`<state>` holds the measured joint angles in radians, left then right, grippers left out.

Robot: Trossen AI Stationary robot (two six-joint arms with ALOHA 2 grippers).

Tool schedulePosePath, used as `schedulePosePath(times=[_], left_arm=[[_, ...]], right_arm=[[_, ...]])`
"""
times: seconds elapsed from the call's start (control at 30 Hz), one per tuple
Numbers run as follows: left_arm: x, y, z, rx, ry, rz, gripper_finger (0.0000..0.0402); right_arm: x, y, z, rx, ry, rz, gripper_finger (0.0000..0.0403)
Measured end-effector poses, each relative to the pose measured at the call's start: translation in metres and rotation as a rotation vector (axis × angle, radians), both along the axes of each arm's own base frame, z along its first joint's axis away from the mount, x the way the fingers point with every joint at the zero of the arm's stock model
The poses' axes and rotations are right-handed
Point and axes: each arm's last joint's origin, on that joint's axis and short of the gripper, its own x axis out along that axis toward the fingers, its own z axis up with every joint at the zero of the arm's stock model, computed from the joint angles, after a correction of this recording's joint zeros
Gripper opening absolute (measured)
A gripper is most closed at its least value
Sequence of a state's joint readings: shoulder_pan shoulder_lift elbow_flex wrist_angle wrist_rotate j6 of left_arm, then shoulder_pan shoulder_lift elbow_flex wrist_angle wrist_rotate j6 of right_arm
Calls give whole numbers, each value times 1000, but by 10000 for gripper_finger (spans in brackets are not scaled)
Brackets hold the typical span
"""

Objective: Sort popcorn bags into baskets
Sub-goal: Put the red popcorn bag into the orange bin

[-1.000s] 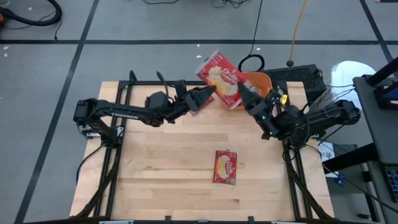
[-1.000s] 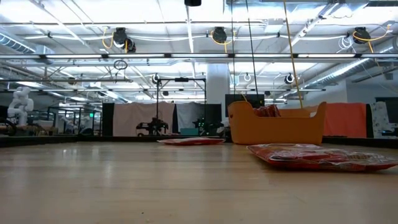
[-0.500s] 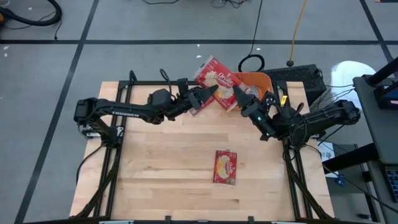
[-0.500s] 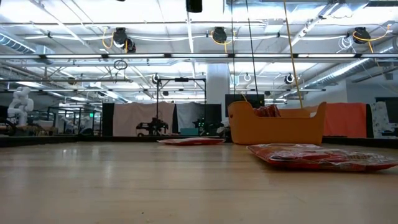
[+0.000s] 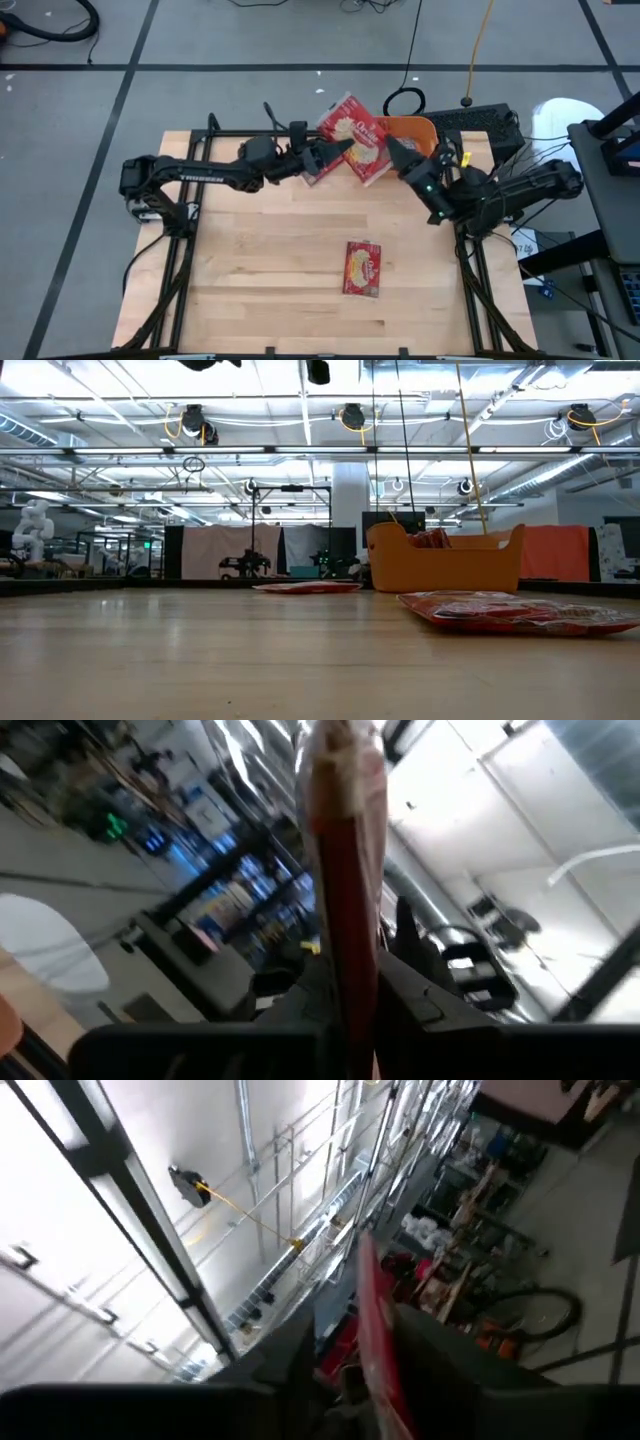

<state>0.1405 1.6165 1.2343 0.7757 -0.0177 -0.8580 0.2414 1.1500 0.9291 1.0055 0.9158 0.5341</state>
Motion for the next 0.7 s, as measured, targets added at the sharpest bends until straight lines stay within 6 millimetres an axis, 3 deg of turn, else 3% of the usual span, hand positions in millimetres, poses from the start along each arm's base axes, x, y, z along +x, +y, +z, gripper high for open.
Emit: schedulePosePath(times=[0.2, 0.4, 0.57, 0.7], left_arm=[[-9, 27, 3, 57, 13, -268, 25], [-20, 52, -3, 73, 124, -599, 36], [-23, 58, -17, 70, 276, -804, 37], [-22, 56, -23, 77, 325, -841, 38]], right_arm=[[-21, 9, 4, 167, -40, 177, 194], [-38, 16, -6, 336, 30, 327, 223], [-34, 24, -19, 434, 71, 372, 238], [-21, 30, -31, 572, 19, 397, 250]])
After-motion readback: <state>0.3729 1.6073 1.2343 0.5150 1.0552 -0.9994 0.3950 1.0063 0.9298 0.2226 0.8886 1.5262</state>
